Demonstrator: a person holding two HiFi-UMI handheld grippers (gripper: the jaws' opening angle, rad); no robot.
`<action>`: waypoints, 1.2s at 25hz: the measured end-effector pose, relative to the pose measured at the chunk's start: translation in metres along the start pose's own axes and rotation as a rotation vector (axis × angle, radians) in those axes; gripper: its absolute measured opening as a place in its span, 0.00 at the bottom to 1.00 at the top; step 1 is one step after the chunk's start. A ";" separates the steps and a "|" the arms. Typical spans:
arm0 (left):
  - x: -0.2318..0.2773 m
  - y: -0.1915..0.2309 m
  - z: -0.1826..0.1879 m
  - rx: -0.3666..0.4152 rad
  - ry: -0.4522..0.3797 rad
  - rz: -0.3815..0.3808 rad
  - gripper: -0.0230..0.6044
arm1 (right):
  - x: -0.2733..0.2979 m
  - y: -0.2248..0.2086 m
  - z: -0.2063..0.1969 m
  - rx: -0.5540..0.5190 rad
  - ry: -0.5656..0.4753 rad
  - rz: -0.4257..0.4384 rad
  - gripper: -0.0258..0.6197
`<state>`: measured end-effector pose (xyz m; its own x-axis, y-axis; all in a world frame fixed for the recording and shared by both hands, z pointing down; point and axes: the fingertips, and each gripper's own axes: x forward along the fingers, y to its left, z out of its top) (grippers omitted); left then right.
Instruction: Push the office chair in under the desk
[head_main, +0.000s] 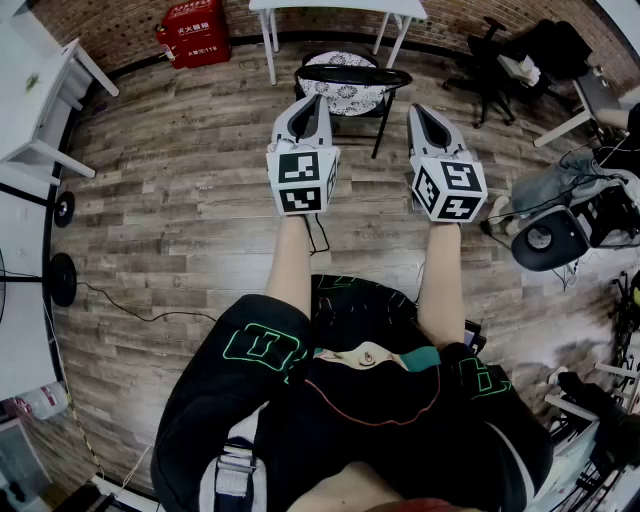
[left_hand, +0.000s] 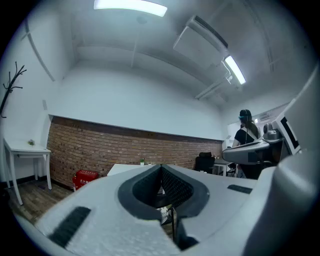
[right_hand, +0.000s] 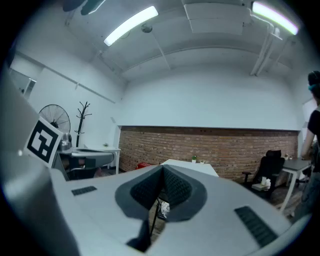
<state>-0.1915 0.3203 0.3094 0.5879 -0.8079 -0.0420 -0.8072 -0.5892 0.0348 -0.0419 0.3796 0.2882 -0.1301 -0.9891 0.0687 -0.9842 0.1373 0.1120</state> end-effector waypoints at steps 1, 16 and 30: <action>0.000 -0.002 0.001 0.003 0.000 -0.004 0.05 | -0.002 -0.001 0.000 -0.003 0.002 -0.002 0.04; 0.010 0.001 0.007 -0.010 -0.017 -0.025 0.05 | 0.005 -0.011 -0.004 0.009 0.027 -0.045 0.05; 0.016 0.022 0.009 -0.051 -0.017 0.011 0.05 | 0.014 -0.012 -0.004 -0.005 0.046 -0.022 0.05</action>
<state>-0.2000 0.2948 0.3008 0.5773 -0.8144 -0.0581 -0.8099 -0.5802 0.0860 -0.0316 0.3641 0.2915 -0.1026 -0.9884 0.1119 -0.9862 0.1158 0.1186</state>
